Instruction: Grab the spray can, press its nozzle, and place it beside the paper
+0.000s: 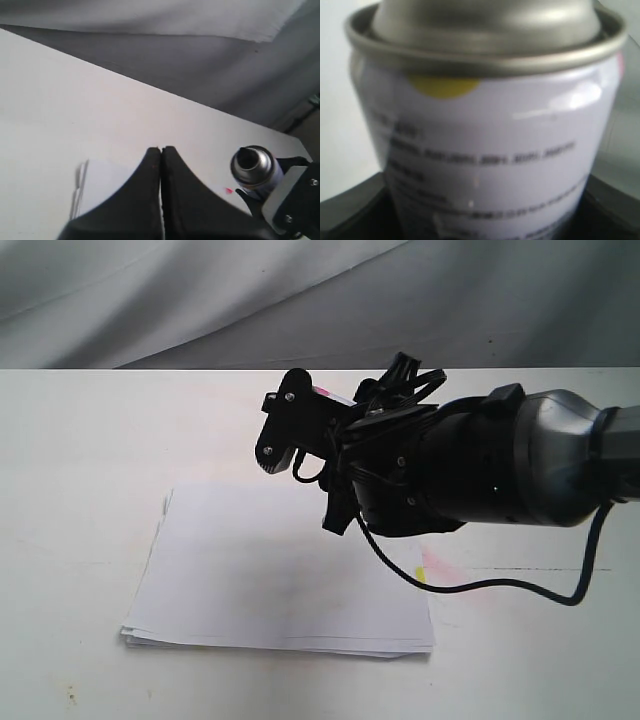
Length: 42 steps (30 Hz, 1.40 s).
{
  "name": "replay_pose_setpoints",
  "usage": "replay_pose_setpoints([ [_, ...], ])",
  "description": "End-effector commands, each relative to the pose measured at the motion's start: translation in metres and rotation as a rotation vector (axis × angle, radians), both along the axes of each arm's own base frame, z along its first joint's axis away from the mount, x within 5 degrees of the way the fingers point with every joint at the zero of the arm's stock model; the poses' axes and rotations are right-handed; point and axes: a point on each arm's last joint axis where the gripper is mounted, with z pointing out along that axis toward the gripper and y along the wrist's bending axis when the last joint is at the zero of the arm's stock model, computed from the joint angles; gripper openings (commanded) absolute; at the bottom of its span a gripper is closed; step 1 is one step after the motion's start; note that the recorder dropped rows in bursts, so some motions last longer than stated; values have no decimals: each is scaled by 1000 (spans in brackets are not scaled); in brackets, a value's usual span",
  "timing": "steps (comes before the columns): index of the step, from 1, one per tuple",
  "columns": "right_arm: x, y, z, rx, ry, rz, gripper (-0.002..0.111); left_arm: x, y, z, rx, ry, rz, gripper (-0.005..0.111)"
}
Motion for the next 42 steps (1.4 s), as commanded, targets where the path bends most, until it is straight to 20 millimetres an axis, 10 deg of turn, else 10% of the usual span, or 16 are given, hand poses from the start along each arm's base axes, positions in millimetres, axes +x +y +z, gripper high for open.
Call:
replay_pose_setpoints([
  [1,0,1,7,-7,-34,16,0,55,-30,23,-21,-3,-302,0],
  [6,0,1,7,-27,-34,29,0,126,-31,9,-145,31,-478,0],
  [13,0,1,7,-47,-35,43,0,161,-11,-31,-170,94,-571,0],
  [42,4,6,-22,-143,21,94,0,161,-34,-142,-55,-120,-900,0],
])
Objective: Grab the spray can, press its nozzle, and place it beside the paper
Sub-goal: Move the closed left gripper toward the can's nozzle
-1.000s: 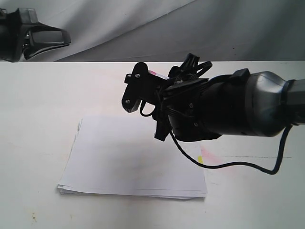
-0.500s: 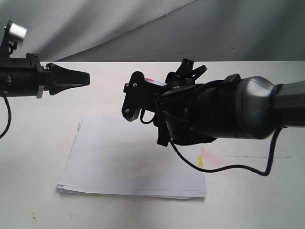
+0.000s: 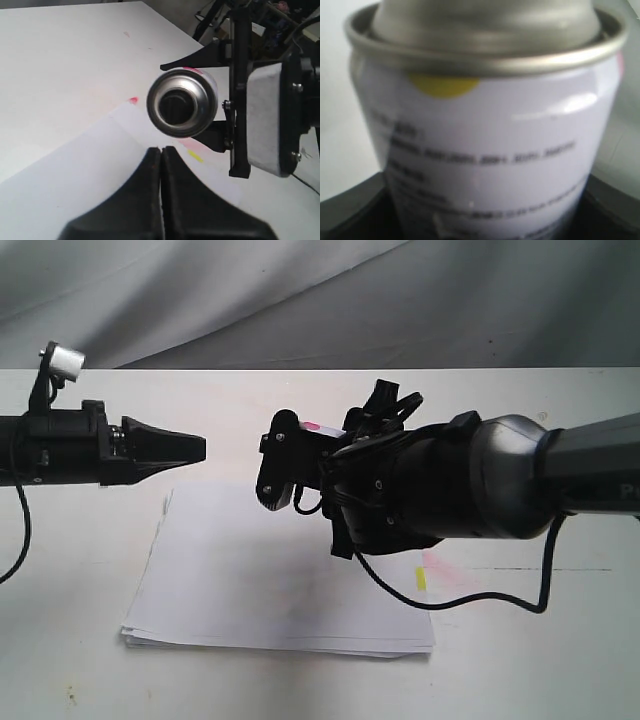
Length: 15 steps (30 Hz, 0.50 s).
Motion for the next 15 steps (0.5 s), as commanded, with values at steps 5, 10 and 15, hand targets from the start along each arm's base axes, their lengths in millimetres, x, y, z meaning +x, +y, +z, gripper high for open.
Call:
replay_pose_setpoints([
  [5,1,1,7,-7,-29,25,0,6,-3,-22,-45,-35,3,0],
  [10,0,2,7,-3,-28,33,0,20,-2,-9,-38,-71,-13,0],
  [15,0,2,7,-1,-27,34,0,30,-9,4,17,-83,-108,0],
])
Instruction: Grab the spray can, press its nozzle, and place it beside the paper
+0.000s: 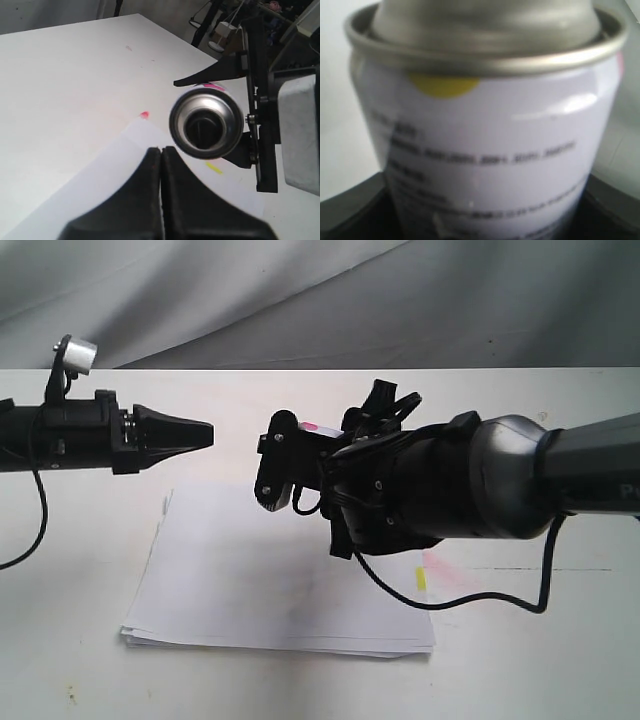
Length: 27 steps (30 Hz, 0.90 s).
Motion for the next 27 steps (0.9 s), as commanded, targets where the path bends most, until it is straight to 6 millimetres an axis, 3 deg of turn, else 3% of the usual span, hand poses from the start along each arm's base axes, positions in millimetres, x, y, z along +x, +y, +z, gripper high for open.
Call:
replay_pose_setpoints([
  [1,0,2,7,-1,-25,25,0,4,-12,10,33,-11,-96,0],
  [11,0,2,7,-1,-25,25,0,-5,-46,11,35,-49,-198,0],
  [27,0,2,7,-1,-25,25,0,10,-46,4,74,-68,-161,0],
])
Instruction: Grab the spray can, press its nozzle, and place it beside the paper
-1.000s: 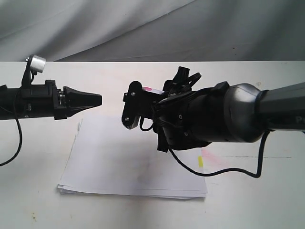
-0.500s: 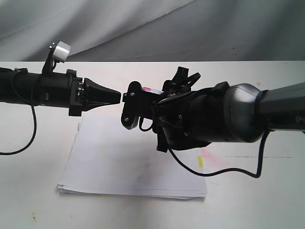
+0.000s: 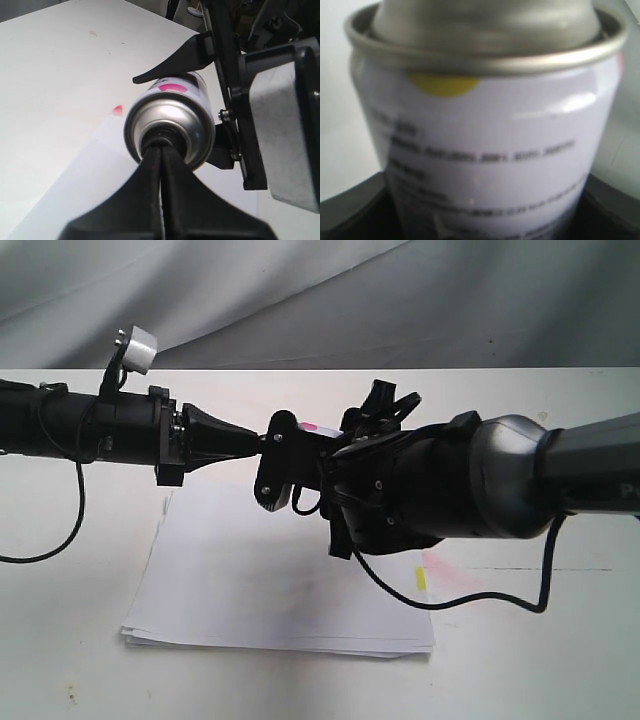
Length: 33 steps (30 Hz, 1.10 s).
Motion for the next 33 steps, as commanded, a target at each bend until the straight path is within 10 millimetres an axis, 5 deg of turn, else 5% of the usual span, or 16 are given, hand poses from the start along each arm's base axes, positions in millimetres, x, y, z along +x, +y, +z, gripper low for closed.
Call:
replay_pose_setpoints([
  [1,0,1,7,-4,-26,21,0,10,-4,-2,-14,12,-37,0],
  [21,0,4,6,10,-17,48,0,13,-5,-5,-12,20,-89,0],
  [33,-1,5,6,10,-13,67,0,6,-33,-5,-6,9,-134,0],
])
